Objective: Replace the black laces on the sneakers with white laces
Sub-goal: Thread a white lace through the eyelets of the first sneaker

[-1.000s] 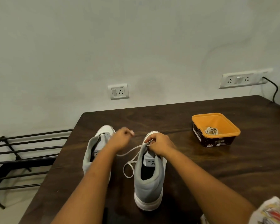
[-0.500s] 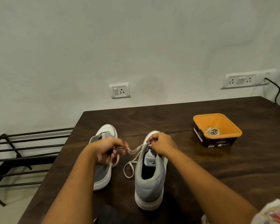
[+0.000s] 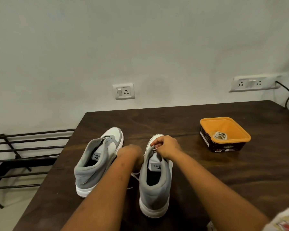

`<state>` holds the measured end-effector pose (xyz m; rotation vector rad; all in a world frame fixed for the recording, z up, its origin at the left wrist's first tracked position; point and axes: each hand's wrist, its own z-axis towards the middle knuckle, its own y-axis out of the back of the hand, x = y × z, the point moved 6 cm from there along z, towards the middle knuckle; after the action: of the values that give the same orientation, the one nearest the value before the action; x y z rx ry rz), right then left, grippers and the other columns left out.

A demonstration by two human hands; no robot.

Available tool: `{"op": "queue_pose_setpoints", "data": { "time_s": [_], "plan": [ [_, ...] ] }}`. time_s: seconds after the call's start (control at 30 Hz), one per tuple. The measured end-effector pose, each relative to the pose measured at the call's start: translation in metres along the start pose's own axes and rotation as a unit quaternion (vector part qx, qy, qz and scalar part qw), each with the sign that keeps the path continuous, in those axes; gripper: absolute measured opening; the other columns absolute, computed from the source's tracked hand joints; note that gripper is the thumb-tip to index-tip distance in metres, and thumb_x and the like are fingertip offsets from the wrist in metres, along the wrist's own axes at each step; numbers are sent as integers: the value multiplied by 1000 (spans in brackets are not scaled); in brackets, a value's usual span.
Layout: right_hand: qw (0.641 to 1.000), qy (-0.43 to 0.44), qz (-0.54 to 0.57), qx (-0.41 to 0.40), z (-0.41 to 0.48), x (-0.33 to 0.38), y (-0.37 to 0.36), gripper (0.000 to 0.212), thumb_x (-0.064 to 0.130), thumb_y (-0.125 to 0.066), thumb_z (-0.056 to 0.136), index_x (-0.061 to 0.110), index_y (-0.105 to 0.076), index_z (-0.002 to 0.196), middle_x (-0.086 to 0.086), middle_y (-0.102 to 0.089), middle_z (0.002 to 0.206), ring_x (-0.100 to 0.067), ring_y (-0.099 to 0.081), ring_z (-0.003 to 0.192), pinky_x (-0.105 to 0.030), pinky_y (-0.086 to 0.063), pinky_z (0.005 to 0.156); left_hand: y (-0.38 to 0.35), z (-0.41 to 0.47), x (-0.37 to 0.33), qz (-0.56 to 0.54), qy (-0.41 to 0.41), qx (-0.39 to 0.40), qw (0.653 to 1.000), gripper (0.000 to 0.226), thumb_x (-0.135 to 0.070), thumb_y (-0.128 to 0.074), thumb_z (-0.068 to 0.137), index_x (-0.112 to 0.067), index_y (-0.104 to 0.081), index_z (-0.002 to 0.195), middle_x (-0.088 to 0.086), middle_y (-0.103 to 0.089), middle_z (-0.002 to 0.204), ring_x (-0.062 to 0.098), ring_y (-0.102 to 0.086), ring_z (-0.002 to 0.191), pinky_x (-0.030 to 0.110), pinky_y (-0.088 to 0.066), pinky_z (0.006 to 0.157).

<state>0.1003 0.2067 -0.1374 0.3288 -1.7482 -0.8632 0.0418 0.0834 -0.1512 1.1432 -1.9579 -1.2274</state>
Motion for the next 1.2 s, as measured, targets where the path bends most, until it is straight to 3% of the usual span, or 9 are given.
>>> {"op": "queue_pose_setpoints", "data": {
  "time_s": [0.1,0.27,0.37,0.57,0.77,0.93,1.0,1.1,1.2],
  "plan": [
    [1000,16,-8,19,-1,4,3,34,-1,-50,91,22,-75,97,-2,-69,105,-16,-63,96,-21,-48,74,17,3,-6,-123,-60,-146,980,10,-22,-55,87,-16,-54,95,11,-60,110,28,-58,98,37,-48,82],
    [997,43,-32,53,-5,12,9,44,-10,-43,88,18,-74,104,-2,-68,107,-14,-60,94,-21,-46,74,-13,11,-1,-230,-44,-35,971,27,-23,-46,96,-4,-55,113,16,-59,116,31,-56,103,34,-45,85],
    [995,59,-48,63,-5,15,13,47,-13,-42,85,16,-74,103,1,-66,102,-12,-58,90,-16,-45,70,-23,9,2,-376,-50,11,925,16,-10,-46,92,-7,-60,85,12,-60,83,20,-54,70,30,-47,68],
    [989,88,-97,76,3,15,17,53,-15,-44,84,24,-72,106,1,-64,112,-18,-59,105,-31,-53,90,4,-3,8,-486,-55,-65,870,33,-12,-34,102,-12,-45,71,6,-50,64,15,-47,56,19,-39,49],
    [988,127,-43,73,-1,28,17,33,-1,-62,81,21,-70,104,1,-58,109,-16,-57,99,-24,-50,78,48,-23,8,-741,-64,-123,657,18,-10,-43,100,-11,-50,83,5,-53,69,7,-43,47,20,-40,45],
    [959,116,135,223,-16,43,6,16,6,-62,80,18,-69,88,-2,-67,83,-15,-63,81,-27,-53,79,78,-39,-16,-874,-140,-102,455,36,14,-33,94,-7,-58,107,11,-59,104,15,-63,84,21,-57,66],
    [947,114,204,222,-19,46,11,14,4,-59,85,15,-69,84,-1,-66,78,-13,-62,79,-28,-50,82,81,-39,-24,-879,-146,-121,437,48,18,-33,92,-10,-52,127,13,-50,125,18,-62,96,26,-56,78],
    [932,111,242,246,-24,44,21,18,10,-53,95,11,-67,85,-1,-66,72,-13,-62,73,-27,-48,80,80,-39,-14,-879,-117,-176,428,64,17,-30,93,-21,-34,144,2,-42,134,17,-62,85,21,-57,62],
    [930,64,296,206,-21,30,45,27,23,-45,101,11,-61,82,5,-46,53,-8,-45,50,-25,-44,63,64,-34,18,-772,-9,-238,589,50,12,-28,95,-19,-50,128,0,-56,125,10,-52,61,17,-40,44]
  ]
}}
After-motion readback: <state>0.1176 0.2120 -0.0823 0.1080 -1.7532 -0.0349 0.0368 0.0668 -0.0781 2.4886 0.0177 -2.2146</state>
